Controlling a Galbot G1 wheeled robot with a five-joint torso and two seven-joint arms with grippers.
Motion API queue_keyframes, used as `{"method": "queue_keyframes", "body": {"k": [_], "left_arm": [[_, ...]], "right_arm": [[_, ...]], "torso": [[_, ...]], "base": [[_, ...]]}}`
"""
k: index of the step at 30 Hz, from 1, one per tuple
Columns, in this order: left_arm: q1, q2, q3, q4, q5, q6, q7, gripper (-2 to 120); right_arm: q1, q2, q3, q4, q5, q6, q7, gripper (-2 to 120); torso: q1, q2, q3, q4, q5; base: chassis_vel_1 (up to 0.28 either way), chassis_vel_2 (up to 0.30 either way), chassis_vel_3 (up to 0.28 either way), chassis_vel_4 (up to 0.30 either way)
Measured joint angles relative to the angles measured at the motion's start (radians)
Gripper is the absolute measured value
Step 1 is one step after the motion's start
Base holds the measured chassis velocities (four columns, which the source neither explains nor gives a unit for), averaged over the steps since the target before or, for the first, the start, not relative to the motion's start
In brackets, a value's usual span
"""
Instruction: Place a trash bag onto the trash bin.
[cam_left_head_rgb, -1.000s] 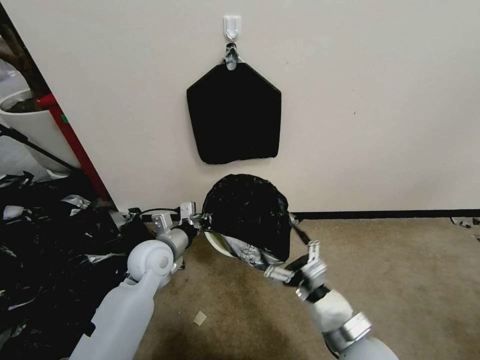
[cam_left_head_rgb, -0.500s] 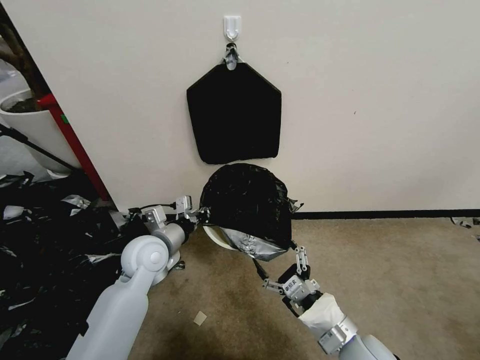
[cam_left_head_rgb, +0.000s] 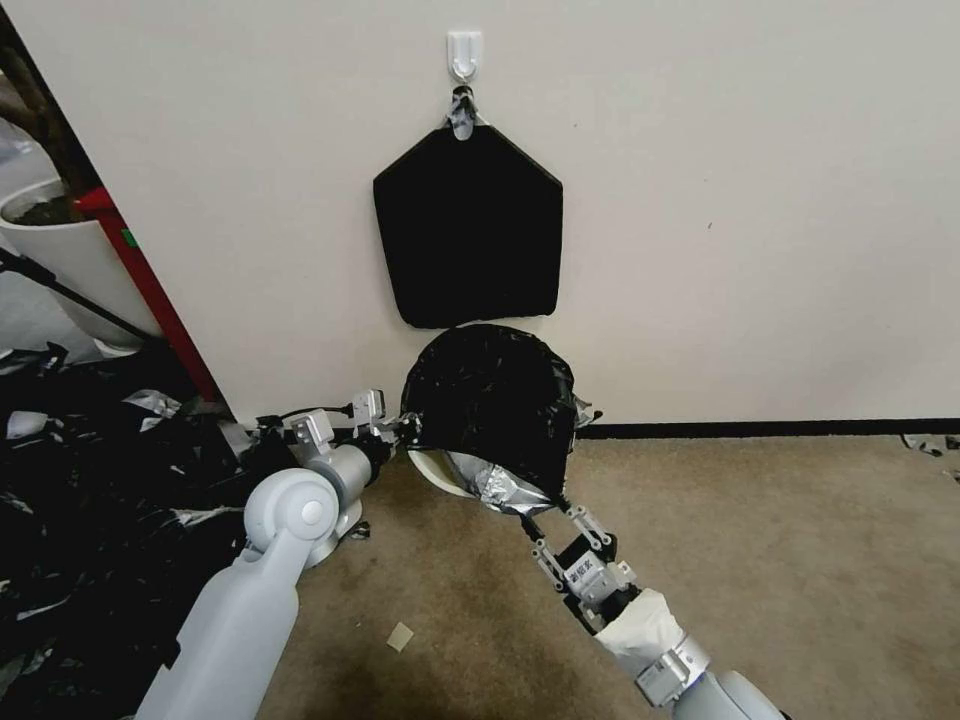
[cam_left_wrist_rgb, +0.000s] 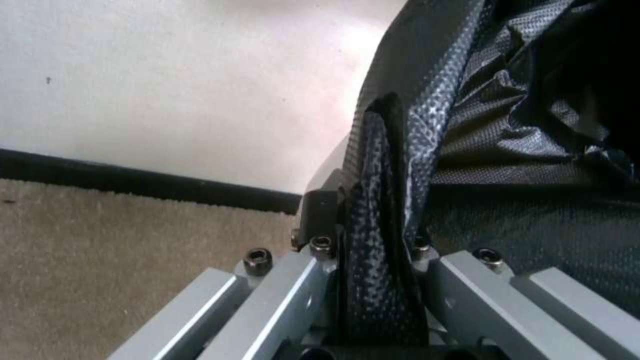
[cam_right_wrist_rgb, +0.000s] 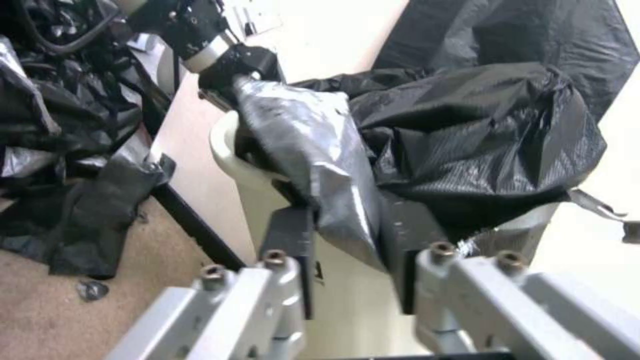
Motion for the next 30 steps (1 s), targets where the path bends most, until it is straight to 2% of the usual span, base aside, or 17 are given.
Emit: {"method": "queue_keyframes", "body": {"k": [1, 4, 6, 10, 12, 13, 15, 16, 19, 22, 28, 30], "left_arm": [[0.000, 0.000, 0.000, 0.000, 0.000, 0.000, 0.000, 3], [0.001, -0.001, 0.000, 0.000, -0.002, 0.000, 0.000, 3], [0.001, -0.002, 0.000, 0.000, -0.004, 0.001, -0.001, 3], [0.003, -0.003, -0.001, -0.006, -0.013, 0.002, -0.002, 3], [0.007, -0.004, -0.002, -0.017, -0.022, 0.008, -0.004, 3], [0.007, -0.004, -0.002, -0.017, -0.022, 0.008, -0.004, 3], [0.014, -0.008, -0.003, -0.032, -0.031, 0.019, -0.007, 3], [0.014, -0.008, -0.003, -0.032, -0.031, 0.019, -0.007, 3], [0.034, -0.011, 0.000, -0.060, -0.036, 0.026, -0.008, 3], [0.047, -0.011, 0.001, -0.079, -0.037, 0.031, -0.008, 3], [0.058, -0.008, -0.002, -0.090, -0.040, 0.032, -0.008, 3], [0.065, -0.010, -0.003, -0.097, -0.042, 0.035, -0.008, 3]], "right_arm": [[0.000, 0.000, 0.000, 0.000, 0.000, 0.000, 0.000, 20], [0.001, 0.002, -0.004, -0.008, 0.001, 0.009, -0.001, 5], [0.003, 0.003, -0.006, -0.013, 0.001, 0.015, -0.002, 0], [0.008, 0.005, -0.006, -0.028, 0.010, 0.042, -0.032, 0], [0.028, 0.005, -0.005, -0.056, 0.072, 0.105, -0.163, 0], [0.028, 0.005, -0.005, -0.056, 0.072, 0.105, -0.163, 0], [0.059, 0.010, 0.008, -0.092, 0.098, 0.144, -0.328, 0], [0.059, 0.010, 0.008, -0.092, 0.098, 0.144, -0.328, 0], [0.121, 0.025, 0.052, -0.162, 0.033, 0.148, -0.428, 0], [0.162, 0.032, 0.091, -0.204, -0.009, 0.158, -0.465, 0], [0.175, 0.027, 0.111, -0.191, -0.027, 0.163, -0.501, 0], [0.187, 0.035, 0.135, -0.196, -0.112, 0.162, -0.508, 0]], "torso": [[0.000, 0.000, 0.000, 0.0000, 0.0000], [0.000, 0.000, 0.000, 0.0000, 0.0000], [0.000, 0.000, 0.000, 0.0000, 0.0000], [0.000, 0.000, 0.000, 0.0000, 0.0000], [0.000, 0.000, 0.000, 0.0000, 0.0000], [0.000, 0.000, 0.000, 0.0000, 0.0000], [0.000, 0.000, 0.000, 0.0000, 0.0000], [0.000, 0.000, 0.000, 0.0000, 0.0000], [0.000, 0.000, 0.000, 0.0000, 0.0001], [0.000, 0.000, 0.000, 0.0001, 0.0001], [0.000, 0.000, 0.000, 0.0001, -0.0001], [0.000, 0.000, 0.000, 0.0000, 0.0000]], "base": [[0.000, 0.000, 0.000, 0.000], [0.000, 0.000, 0.000, 0.000], [0.000, 0.000, 0.000, 0.000], [0.000, 0.000, 0.000, 0.000], [0.000, 0.000, 0.000, 0.000], [0.000, 0.000, 0.000, 0.000], [0.000, 0.000, 0.000, 0.000], [0.000, 0.000, 0.000, 0.000], [0.000, 0.000, 0.000, 0.000], [0.000, 0.000, 0.000, 0.000], [0.000, 0.000, 0.000, 0.000], [0.000, 0.000, 0.000, 0.000]]}}
